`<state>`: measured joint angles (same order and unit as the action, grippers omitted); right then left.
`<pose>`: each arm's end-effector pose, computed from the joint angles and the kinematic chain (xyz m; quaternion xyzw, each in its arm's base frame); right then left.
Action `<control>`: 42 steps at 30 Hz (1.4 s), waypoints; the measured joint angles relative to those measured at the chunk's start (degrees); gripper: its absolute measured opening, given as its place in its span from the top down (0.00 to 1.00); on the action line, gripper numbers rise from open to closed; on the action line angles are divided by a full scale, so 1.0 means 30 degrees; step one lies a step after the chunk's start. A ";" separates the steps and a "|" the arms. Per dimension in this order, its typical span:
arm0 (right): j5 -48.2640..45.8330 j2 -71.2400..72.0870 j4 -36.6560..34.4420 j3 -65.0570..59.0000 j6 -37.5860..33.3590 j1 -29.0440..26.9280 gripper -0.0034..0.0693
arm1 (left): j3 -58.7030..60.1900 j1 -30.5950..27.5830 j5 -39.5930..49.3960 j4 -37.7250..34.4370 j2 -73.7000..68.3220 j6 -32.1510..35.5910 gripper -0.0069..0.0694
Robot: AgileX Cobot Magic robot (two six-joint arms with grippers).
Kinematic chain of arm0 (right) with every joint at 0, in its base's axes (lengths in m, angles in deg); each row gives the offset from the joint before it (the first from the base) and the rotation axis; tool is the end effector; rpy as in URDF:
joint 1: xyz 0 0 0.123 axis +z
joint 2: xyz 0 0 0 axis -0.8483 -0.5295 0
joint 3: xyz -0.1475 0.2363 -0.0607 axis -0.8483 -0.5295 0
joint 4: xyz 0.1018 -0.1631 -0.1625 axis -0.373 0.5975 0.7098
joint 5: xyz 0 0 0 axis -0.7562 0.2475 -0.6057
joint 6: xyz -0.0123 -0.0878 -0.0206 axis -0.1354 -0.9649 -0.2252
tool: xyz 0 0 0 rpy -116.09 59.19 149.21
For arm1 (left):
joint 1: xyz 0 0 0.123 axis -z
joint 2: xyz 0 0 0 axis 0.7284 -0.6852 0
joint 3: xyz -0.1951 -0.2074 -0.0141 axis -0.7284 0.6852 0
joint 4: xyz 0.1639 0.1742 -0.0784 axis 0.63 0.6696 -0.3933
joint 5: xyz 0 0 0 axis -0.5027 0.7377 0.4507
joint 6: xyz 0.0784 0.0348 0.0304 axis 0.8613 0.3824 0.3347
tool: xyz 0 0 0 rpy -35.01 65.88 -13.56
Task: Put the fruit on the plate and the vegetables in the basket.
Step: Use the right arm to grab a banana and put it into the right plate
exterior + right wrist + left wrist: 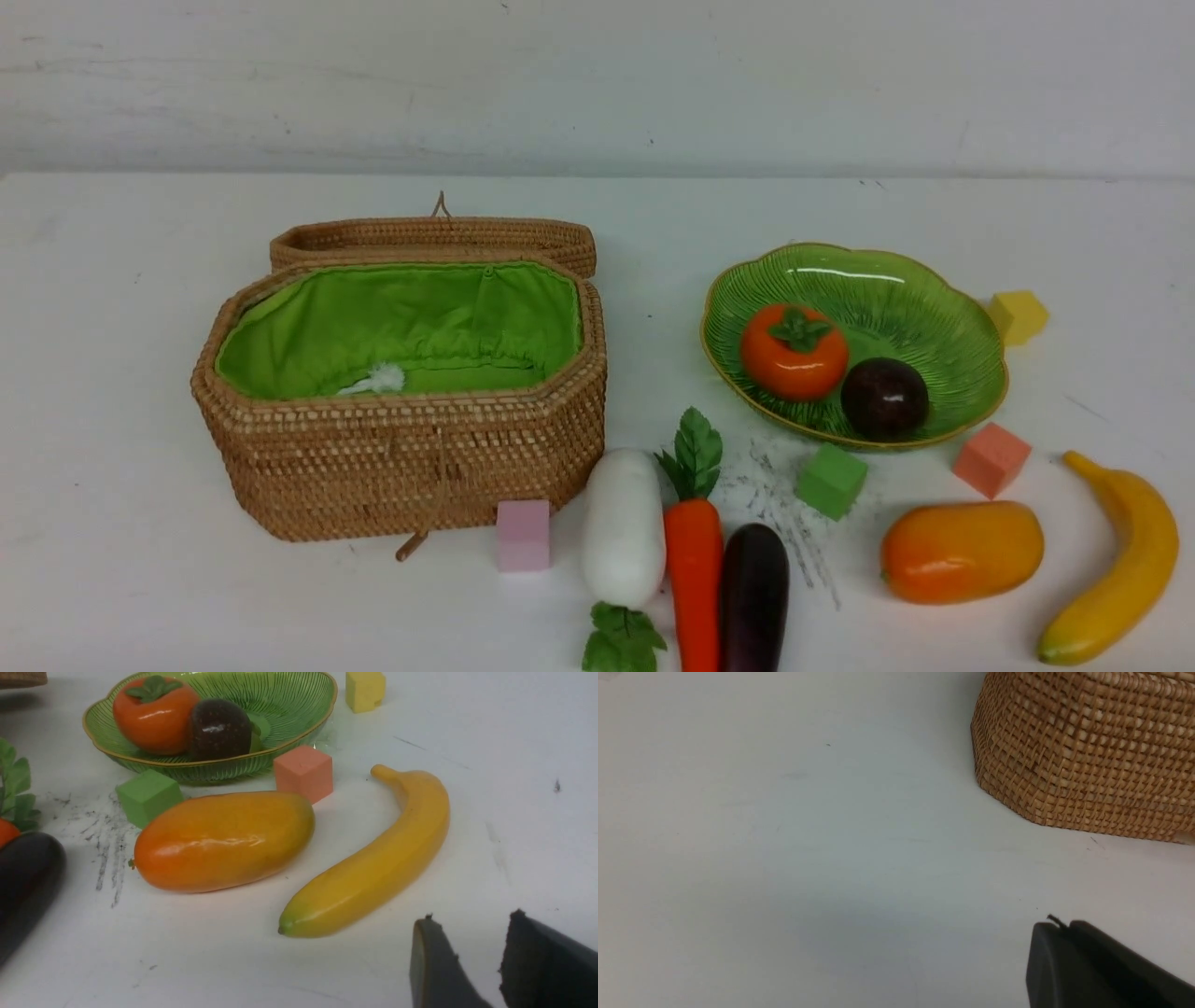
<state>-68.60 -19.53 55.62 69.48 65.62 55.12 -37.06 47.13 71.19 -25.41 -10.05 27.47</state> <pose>0.0522 -0.0005 0.1746 0.0303 0.8039 0.0072 0.5939 0.0518 0.0020 0.1677 -0.0893 0.8098 -0.0510 0.5776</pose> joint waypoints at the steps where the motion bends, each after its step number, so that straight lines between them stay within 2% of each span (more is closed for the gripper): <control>1: 0.0166 0.0000 0.0000 0.0001 0.0000 0.0000 0.62 | 0.0000 0.0000 0.0000 0.0000 0.0000 0.0000 0.88; 4: 0.2202 0.0000 -0.0852 -0.0220 0.0100 0.0000 0.62 | 0.0000 0.0000 0.0000 0.0000 0.0000 0.0000 0.88; 7: 0.6360 0.0000 -0.3565 -0.0220 0.1297 0.0000 0.62 | 0.0000 0.0000 0.0000 0.0000 0.0000 0.0000 0.88; 8: 0.6637 0.0000 -0.3906 -0.0220 0.1427 0.0000 0.62 | 0.0000 0.0000 0.0000 0.0000 0.0000 0.0000 0.88; 10: 1.0278 0.0000 -0.5641 -0.0220 0.1870 0.0000 0.62 | 0.0000 0.0000 0.0000 0.0019 0.0000 0.0000 0.88; 11: 1.0520 0.0000 -0.5750 -0.0220 0.1924 0.0000 0.62 | 0.0000 0.0000 0.0000 0.0019 0.0000 0.0000 0.88; 12: 1.2075 0.0000 -0.6511 -0.0220 0.2180 0.0000 0.62 | 0.0000 0.0000 0.0000 0.0039 0.0000 0.0000 0.88; 14: 1.4070 0.0000 -0.7084 -0.0220 0.2305 0.0000 0.62 | 0.0000 0.0000 0.0000 0.0053 0.0000 0.0000 0.87; 18: 1.5261 0.0000 -0.7274 0.0172 0.2499 0.0000 0.62 | 0.0000 0.0000 0.0000 0.0078 0.0000 0.0000 0.87; 25: 1.3138 -0.1081 -0.7234 0.5707 0.2560 0.0000 0.62 | 0.0000 0.0000 0.0000 0.0078 0.0000 0.0005 0.87; 28: 1.0723 -0.2865 -0.7211 0.8633 0.2560 0.0000 0.62 | 0.0000 0.0000 0.0000 0.0078 0.0000 0.0005 0.86; 30: 0.7302 -0.5209 -0.7129 1.1711 0.2541 0.0000 0.62 | 0.0000 0.0000 0.0000 0.0078 0.0000 0.0005 0.86; 33: 0.3372 -0.8034 -0.6716 1.4183 0.2522 0.0000 0.62 | 0.0000 0.0000 0.0000 0.0078 0.0000 0.0005 0.86; 38: 0.0558 -1.1800 -0.5131 1.4900 0.2499 0.0000 0.62 | 0.0000 0.0000 0.0000 0.0078 0.0000 0.0005 0.85; 42: -0.0707 -1.5103 -0.5214 1.4617 0.2501 0.0000 0.62 | 0.0000 0.0000 0.0000 0.0078 0.0000 0.0005 0.84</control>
<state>-70.72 -64.84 39.98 113.33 73.12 55.12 -37.06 47.13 71.19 -25.17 -10.05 27.49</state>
